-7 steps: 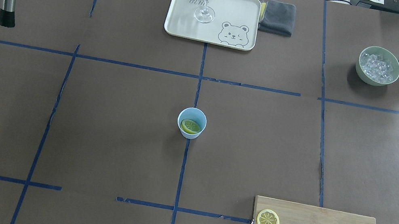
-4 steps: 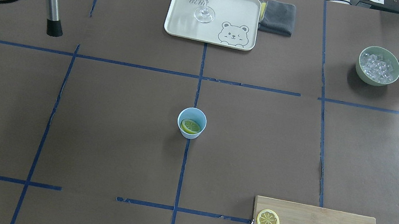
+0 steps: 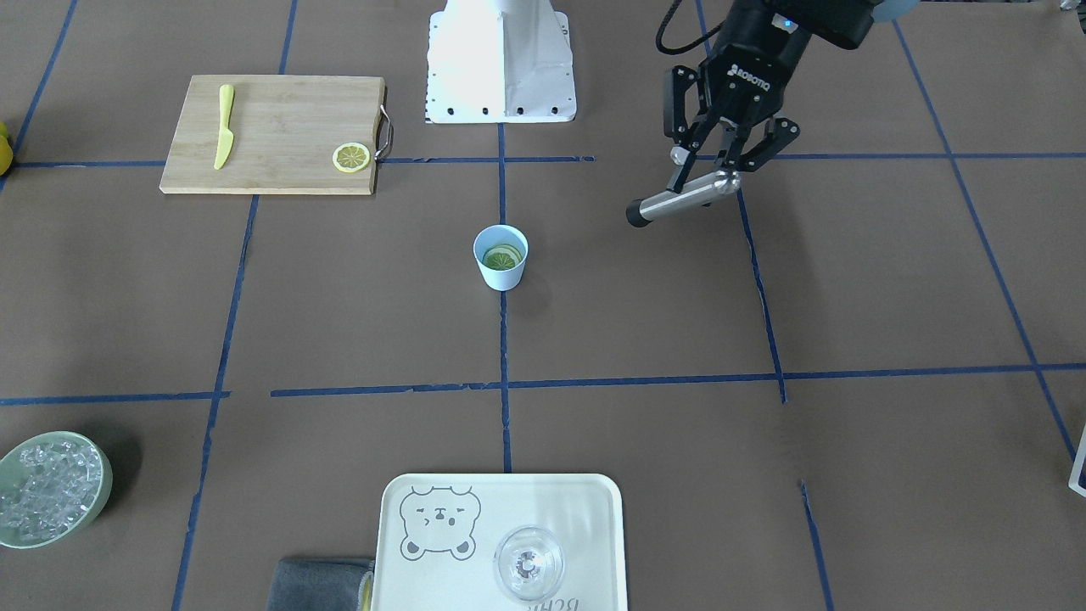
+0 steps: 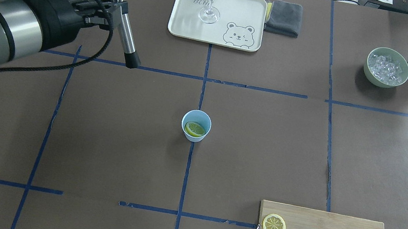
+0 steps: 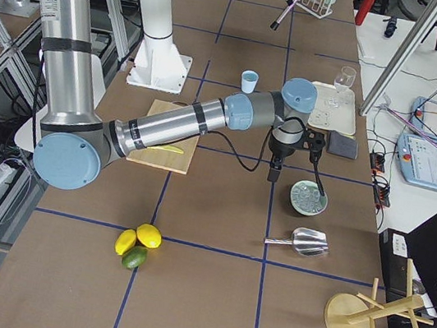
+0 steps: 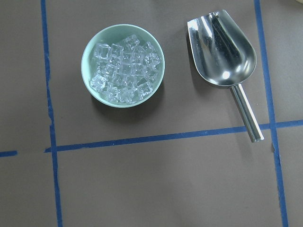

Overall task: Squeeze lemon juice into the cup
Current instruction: 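Carry the upright metal tool with the left gripper over the blue cup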

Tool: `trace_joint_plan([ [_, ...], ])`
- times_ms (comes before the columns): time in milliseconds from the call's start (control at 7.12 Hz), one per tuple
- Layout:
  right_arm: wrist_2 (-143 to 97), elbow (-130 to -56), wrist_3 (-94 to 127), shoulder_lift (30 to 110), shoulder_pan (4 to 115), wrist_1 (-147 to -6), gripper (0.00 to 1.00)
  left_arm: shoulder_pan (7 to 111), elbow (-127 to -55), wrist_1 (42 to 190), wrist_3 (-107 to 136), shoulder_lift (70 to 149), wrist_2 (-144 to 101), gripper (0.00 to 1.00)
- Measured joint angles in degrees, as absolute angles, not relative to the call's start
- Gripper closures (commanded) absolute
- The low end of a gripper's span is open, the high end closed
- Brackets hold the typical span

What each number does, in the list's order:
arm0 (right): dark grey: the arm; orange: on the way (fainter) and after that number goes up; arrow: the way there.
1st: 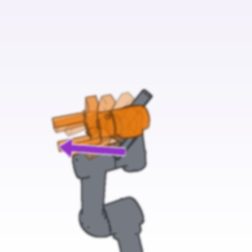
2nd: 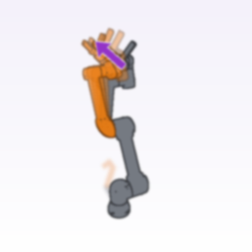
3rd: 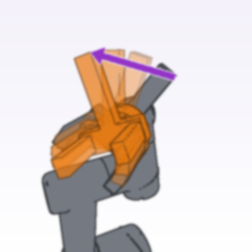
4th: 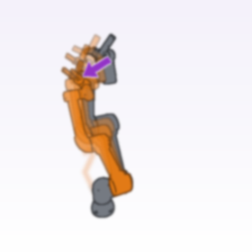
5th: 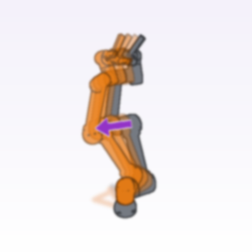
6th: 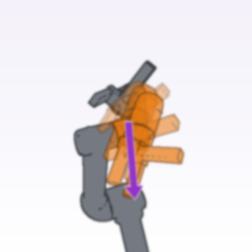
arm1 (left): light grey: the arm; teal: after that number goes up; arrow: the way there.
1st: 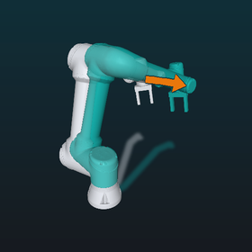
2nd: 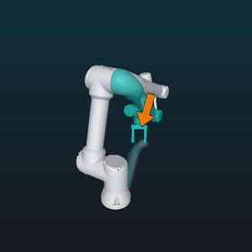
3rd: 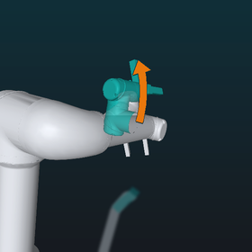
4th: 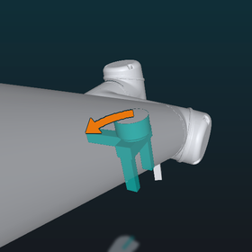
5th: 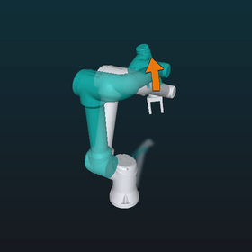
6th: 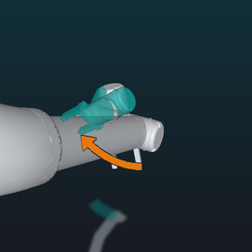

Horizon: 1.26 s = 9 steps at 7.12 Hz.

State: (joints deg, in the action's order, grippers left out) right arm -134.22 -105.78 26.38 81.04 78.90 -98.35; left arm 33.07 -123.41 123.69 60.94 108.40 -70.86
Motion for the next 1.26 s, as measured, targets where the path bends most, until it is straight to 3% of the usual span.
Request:
trace_joint_plan([
  [562, -134.27, -105.55, 26.99, 81.02, 78.93, -98.37, 0.00, 16.63, -119.63, 123.71, 63.18, 112.60, -40.54, 1.00],
  [1264, -134.38, -105.63, 26.95, 82.32, 79.15, -98.35, 0.00, 9.82, -112.71, 123.77, 54.62, 119.46, -35.84, 1.00],
])
